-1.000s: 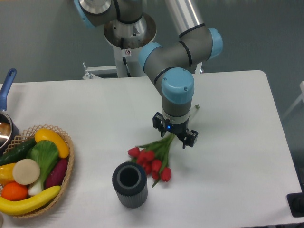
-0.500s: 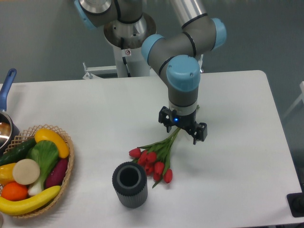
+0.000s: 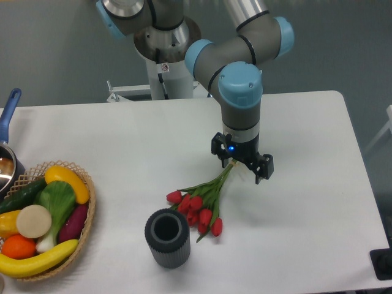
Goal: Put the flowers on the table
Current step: 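Raise the open gripper away from the tulips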
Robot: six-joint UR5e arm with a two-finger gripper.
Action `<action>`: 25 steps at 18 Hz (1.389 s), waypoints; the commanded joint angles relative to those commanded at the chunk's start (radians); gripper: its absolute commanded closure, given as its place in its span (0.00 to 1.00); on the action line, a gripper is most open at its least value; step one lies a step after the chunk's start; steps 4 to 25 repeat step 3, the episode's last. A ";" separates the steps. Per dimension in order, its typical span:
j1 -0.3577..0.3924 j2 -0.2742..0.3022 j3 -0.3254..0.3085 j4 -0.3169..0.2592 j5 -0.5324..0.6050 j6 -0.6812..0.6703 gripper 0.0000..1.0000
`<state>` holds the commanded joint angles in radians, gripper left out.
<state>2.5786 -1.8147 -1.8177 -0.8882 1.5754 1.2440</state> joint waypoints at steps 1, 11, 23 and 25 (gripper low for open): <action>0.000 0.002 -0.002 -0.002 0.002 0.002 0.00; 0.003 0.003 -0.005 0.000 0.000 0.002 0.00; 0.003 0.003 -0.005 0.000 0.000 0.002 0.00; 0.003 0.003 -0.005 0.000 0.000 0.002 0.00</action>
